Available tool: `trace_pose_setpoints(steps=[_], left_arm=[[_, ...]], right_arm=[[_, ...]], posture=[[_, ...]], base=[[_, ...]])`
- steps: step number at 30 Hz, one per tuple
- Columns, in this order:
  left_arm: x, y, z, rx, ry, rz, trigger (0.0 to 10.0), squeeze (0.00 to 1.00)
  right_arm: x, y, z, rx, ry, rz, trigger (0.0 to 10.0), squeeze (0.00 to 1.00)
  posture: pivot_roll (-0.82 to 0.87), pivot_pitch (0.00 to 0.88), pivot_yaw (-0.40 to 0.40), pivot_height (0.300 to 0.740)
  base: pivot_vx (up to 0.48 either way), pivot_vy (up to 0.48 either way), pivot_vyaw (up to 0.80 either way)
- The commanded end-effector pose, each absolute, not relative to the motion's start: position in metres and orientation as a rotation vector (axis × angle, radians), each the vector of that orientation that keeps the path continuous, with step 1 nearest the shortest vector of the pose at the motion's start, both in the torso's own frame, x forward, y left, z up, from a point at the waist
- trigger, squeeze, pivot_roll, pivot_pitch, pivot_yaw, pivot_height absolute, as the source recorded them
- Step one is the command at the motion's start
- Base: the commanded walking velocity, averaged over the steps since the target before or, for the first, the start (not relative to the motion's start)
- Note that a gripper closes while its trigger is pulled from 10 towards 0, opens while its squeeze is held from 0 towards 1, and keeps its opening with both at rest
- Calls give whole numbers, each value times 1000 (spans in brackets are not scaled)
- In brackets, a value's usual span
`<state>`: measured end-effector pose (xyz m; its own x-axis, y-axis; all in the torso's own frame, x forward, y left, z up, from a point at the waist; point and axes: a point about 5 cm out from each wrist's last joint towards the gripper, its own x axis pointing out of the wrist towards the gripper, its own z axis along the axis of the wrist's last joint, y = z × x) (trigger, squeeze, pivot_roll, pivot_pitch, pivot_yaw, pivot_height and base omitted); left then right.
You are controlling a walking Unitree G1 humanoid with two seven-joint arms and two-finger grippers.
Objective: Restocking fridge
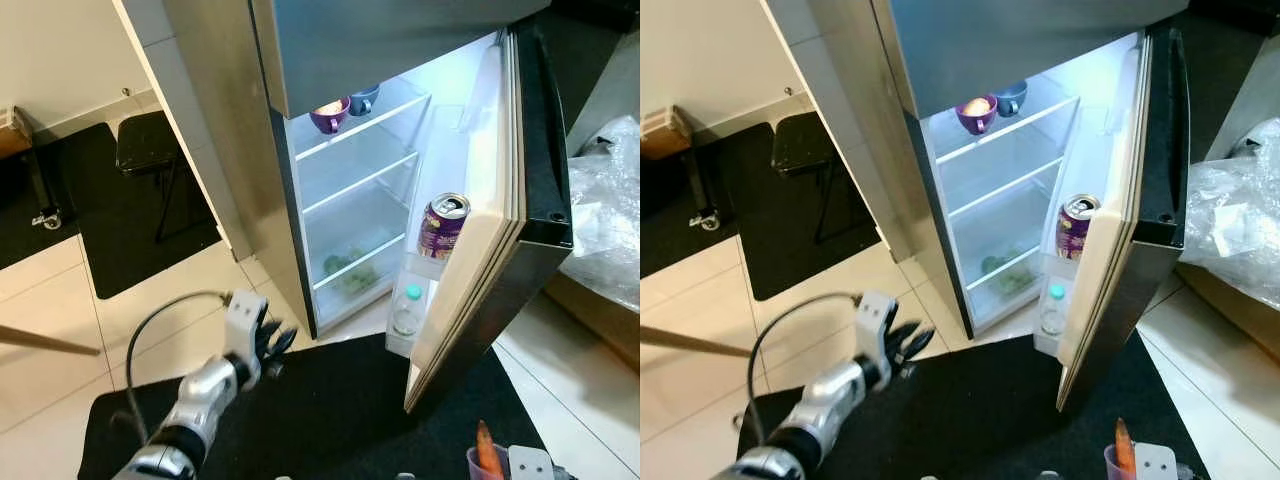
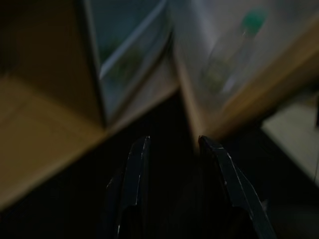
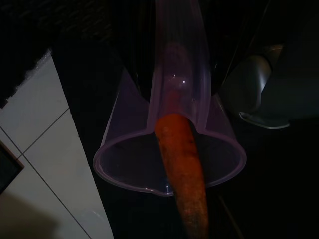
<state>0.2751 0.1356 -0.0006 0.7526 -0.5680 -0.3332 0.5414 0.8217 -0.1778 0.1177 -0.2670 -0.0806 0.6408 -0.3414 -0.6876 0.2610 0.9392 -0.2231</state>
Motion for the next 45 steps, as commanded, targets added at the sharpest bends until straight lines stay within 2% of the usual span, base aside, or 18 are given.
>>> trace_pose_setpoints(steps=[1, 2, 4, 7, 9, 11, 18, 45], left_arm=[[270, 145, -7, -42, 421, -590, 10000, 0], [250, 158, -27, -28, 532, -529, 10000, 0], [235, 167, -40, -29, 612, -483, 10000, 0], [232, 168, -43, -30, 625, -473, 10000, 0], [204, 185, -63, -49, 752, -363, 10000, 0], [190, 194, -70, -66, 806, -303, 10000, 0], [164, 206, -83, -70, 907, -231, 10000, 0], [164, 186, -87, -141, 909, -181, 10000, 0]], right_arm=[[111, -266, -84, -92, 835, -359, 10000, 0], [111, -267, -84, -92, 837, -359, 10000, 0], [113, -267, -84, -92, 840, -359, 10000, 0], [113, -267, -84, -91, 842, -359, 10000, 0], [115, -266, -84, -118, 857, -341, 10000, 0], [117, -265, -84, -127, 862, -333, 10000, 0], [122, -265, -83, -92, 860, -332, 10000, 0], [133, -258, -85, -136, 914, -232, 10000, 0]], posture=[[-54, 120, 117, 740], [-53, 111, 113, 740], [-50, 107, 109, 740], [-50, 107, 109, 740], [-42, 92, 100, 740], [-43, 84, 97, 740], [-41, 66, 88, 740], [1, 0, 15, 740]], base=[[0, 0, 0], [0, 0, 0], [0, 0, 0], [0, 0, 0], [0, 0, 0], [0, 0, -400], [0, 0, -800], [0, 0, -800]])
